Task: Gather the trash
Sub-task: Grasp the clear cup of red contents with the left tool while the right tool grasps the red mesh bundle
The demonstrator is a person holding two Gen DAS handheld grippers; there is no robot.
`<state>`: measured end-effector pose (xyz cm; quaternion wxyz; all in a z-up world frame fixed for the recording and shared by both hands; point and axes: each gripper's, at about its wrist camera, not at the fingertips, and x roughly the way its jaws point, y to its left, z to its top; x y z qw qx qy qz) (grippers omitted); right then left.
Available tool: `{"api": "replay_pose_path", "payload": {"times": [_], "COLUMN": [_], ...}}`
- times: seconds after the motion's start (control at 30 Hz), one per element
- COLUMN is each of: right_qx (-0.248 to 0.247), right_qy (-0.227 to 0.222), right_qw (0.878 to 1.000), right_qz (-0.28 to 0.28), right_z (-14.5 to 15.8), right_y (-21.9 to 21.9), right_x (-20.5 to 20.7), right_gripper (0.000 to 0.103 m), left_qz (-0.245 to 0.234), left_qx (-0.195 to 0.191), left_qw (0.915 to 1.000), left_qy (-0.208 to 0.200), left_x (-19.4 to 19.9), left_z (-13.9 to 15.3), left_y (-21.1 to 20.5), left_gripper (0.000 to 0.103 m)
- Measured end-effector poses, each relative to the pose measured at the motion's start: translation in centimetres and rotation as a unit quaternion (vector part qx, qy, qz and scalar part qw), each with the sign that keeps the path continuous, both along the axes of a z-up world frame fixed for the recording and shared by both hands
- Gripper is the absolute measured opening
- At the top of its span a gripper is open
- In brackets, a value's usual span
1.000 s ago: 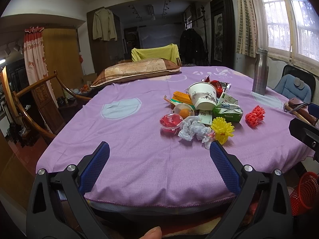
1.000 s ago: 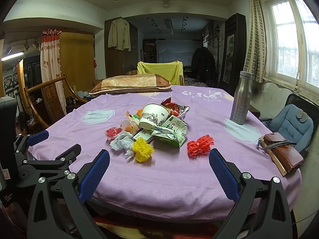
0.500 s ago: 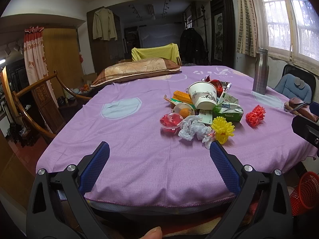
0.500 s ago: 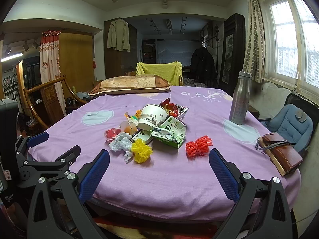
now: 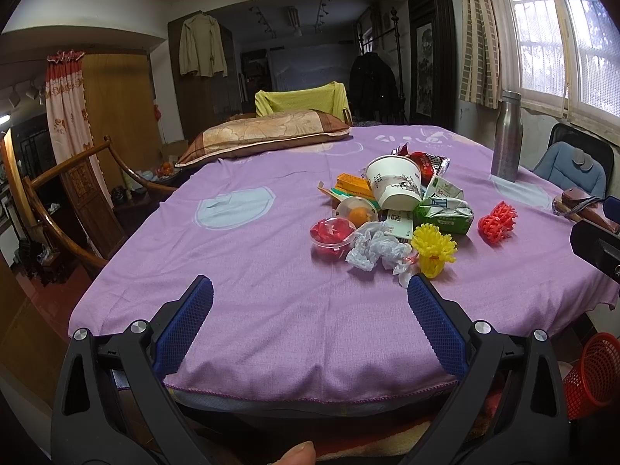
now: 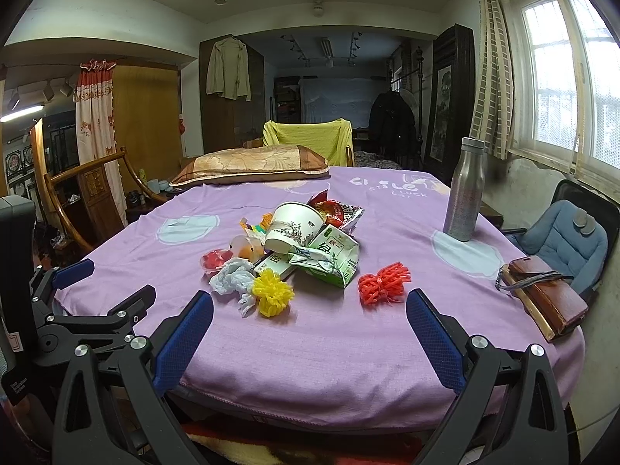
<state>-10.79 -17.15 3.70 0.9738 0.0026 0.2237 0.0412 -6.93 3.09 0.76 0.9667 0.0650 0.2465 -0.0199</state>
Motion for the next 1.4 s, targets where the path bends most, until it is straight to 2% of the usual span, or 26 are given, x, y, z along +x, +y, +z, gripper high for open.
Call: {"api": "replay_pose_path", "payload": {"times": [0.4, 0.7, 0.9, 1.0, 1.13, 1.3, 1.4], "right_qx": [0.01, 0.028, 0.043, 0.051, 0.077, 0.114, 0.119], "right_qy": [0.024, 0.056, 0.077, 0.078, 0.076, 0.081, 0.087], "right_qw": [1.0, 0.998, 0.996, 0.996, 0.994, 0.99, 0.989], "right_qz": [-0.008, -0.015, -0.011, -0.01, -0.009, 0.003, 0.013], "right_z": [-1.8, -4.3, -5.9, -6.3, -6.7, -7.1, -7.4], "right_y": [-1.1, -2.9, -4.1, -4.8, -6.5, -7.9, -7.9], "right_x": [1.6, 4.3, 6.3, 6.7, 7.1, 7.8, 8.5], "right_gripper": [0.097, 0.097, 0.097, 0.097, 0.097, 0.097, 0.097], "left_qz": [0.002, -0.006, -0.041, -0.08, -0.102, -0.079, -0.037], "left_qx": [0.003, 0.002, -0.021, -0.044, -0.038, -0.042, -0.025], "left_qw": [0.9996, 0.9982, 0.9949, 0.9891, 0.9844, 0.9819, 0.9867], "left_qy": [0.027, 0.06, 0.089, 0.116, 0.138, 0.167, 0.156], "left_x": [1.4, 3.9, 6.7, 8.8, 11.7, 15.1, 16.7], "left_z": [-1.3, -2.9, -3.7, -3.9, -4.3, -4.4, -3.8], "left_y": [-0.1, -0.3, -0.4, -1.0, -2.2, -0.9, 1.1], "left_gripper": [0.097, 0.097, 0.097, 0.097, 0.097, 0.096, 0.096]}}
